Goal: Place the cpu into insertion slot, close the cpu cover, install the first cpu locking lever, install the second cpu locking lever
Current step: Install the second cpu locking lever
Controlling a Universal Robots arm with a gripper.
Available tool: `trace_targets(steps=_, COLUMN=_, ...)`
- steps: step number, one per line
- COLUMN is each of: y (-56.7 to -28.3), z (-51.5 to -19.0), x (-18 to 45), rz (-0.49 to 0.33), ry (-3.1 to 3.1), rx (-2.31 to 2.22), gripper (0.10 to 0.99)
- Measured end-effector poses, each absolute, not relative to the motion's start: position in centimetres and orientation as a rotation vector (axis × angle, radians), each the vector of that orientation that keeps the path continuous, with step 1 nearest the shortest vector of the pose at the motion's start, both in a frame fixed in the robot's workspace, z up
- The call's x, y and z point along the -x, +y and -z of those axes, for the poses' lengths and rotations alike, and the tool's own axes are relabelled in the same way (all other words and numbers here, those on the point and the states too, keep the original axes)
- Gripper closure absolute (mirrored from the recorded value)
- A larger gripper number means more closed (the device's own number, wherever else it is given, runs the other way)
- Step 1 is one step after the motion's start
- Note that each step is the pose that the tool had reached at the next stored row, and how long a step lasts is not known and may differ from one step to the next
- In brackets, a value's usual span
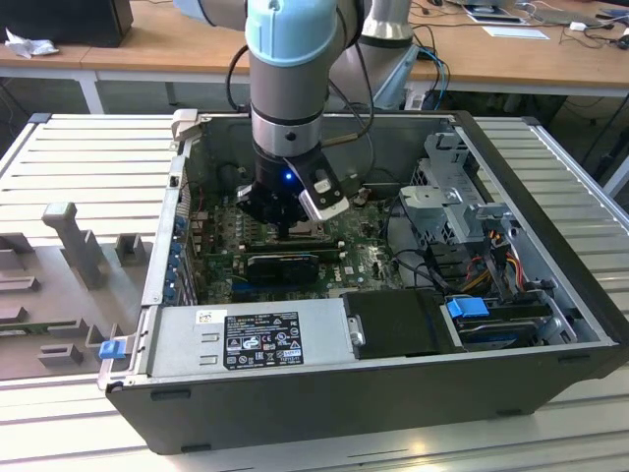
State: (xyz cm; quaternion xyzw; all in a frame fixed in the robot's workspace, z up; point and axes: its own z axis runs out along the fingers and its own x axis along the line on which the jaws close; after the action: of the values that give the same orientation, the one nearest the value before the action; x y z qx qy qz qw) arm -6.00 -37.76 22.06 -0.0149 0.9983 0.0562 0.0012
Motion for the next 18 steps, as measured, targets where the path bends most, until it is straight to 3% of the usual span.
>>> trace_targets(steps=15, y=-38.7, z=-20.5, x=7.3, rz=-0.261, ry=3.127, rx=0.071, gripper=0.980)
trace_targets(steps=18, y=-38.6, z=-20.0, x=7.6, rz=-0.315, ry=3.121, rx=0.075, gripper=0.980)
